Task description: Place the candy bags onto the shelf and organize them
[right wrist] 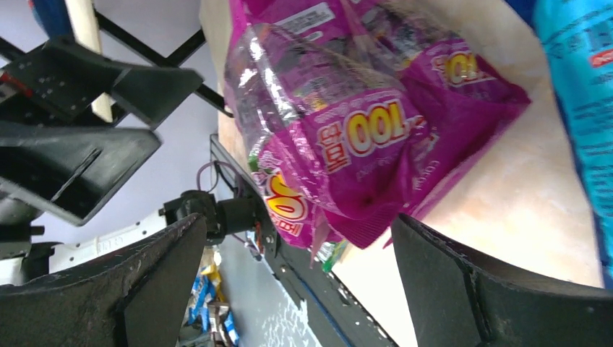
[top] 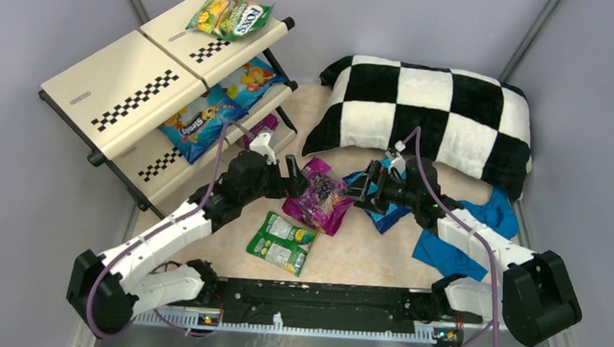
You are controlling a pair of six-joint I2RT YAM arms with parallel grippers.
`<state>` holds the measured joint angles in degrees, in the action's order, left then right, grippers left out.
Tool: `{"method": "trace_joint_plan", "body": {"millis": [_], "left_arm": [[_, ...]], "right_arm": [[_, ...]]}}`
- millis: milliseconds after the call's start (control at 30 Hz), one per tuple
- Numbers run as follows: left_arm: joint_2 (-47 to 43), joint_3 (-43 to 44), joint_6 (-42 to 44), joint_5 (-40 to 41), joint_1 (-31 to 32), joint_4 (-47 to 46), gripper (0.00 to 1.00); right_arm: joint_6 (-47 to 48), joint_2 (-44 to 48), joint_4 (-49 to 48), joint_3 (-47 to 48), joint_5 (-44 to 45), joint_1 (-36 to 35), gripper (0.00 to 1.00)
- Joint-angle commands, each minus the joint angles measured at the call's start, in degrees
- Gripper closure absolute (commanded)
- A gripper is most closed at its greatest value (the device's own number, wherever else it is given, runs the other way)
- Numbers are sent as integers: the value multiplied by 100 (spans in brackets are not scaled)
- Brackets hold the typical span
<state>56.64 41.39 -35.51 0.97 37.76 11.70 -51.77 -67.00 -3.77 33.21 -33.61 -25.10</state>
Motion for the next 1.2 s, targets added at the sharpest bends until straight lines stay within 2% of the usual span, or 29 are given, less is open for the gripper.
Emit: {"method": "trace_joint_plan", "body": {"millis": [0, 167, 333, 500, 767, 967, 1167], "left_arm": [[673, 425, 239, 198, -4, -181, 3], [1117, 253, 172, 287, -5, -378, 16], [1215, -6, -3, 376, -5, -300, 30], [1142, -413, -301, 437, -5, -321, 34], [1018, -644, -570, 17, -5, -485, 36], [796, -763, -786, -197, -5, -600, 37], [612, -1020, -1093, -439, -5, -899, 38]], "right_arm": [[-379, 23, -948, -96, 235, -297, 1], [-604, -266, -1369, -311, 341, -422, 2], [-468, -310, -1301, -400, 439, -452, 2], [-483, -371, -1478, -557, 447, -451, 1], [-1038, -670, -2591, -603, 434, -814, 4], [-1386, -637, -3096, -665, 1521, -1350, 9], [-1406, -722, -3247, -762, 2795, -1805, 9]]}}
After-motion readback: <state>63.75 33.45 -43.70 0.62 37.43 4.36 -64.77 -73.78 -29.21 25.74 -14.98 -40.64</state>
